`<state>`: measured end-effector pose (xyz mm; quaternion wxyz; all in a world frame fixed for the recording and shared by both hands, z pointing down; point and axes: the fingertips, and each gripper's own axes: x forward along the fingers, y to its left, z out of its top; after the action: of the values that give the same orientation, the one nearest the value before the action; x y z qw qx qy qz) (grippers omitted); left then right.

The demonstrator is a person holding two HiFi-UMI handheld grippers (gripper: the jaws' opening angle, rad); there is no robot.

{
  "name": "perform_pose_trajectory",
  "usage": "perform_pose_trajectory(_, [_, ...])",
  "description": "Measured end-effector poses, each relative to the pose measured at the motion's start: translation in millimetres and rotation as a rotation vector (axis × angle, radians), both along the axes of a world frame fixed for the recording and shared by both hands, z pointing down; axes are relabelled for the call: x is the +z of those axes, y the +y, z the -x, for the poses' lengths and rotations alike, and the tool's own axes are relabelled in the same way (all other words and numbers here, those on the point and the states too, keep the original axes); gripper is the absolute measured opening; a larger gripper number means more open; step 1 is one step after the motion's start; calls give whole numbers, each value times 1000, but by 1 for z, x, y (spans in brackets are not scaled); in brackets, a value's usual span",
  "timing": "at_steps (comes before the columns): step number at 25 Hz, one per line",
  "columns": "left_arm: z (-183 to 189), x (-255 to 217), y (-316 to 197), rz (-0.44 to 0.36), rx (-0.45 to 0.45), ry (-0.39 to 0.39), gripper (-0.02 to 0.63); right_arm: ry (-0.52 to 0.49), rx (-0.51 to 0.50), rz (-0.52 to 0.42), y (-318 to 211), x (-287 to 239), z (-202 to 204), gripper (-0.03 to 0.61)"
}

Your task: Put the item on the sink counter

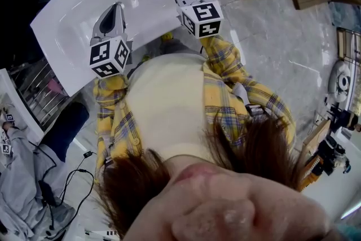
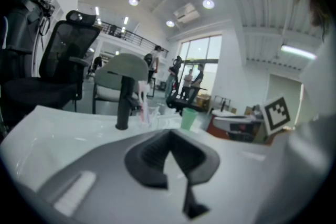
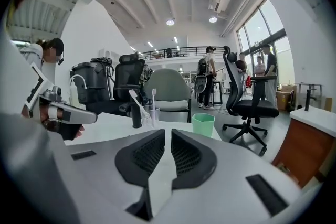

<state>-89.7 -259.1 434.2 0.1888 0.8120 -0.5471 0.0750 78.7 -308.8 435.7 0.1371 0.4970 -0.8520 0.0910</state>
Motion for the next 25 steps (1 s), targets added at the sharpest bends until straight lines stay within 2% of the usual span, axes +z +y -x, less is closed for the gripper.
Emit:
perform_pose_trajectory(10, [6,5,3,8,3,-5,6,-14,-27,39,11,2,17,14])
perform_pose_trajectory(25, [12,6,-3,12,-31,-4,6,-14,-48,79,8,4,22,14])
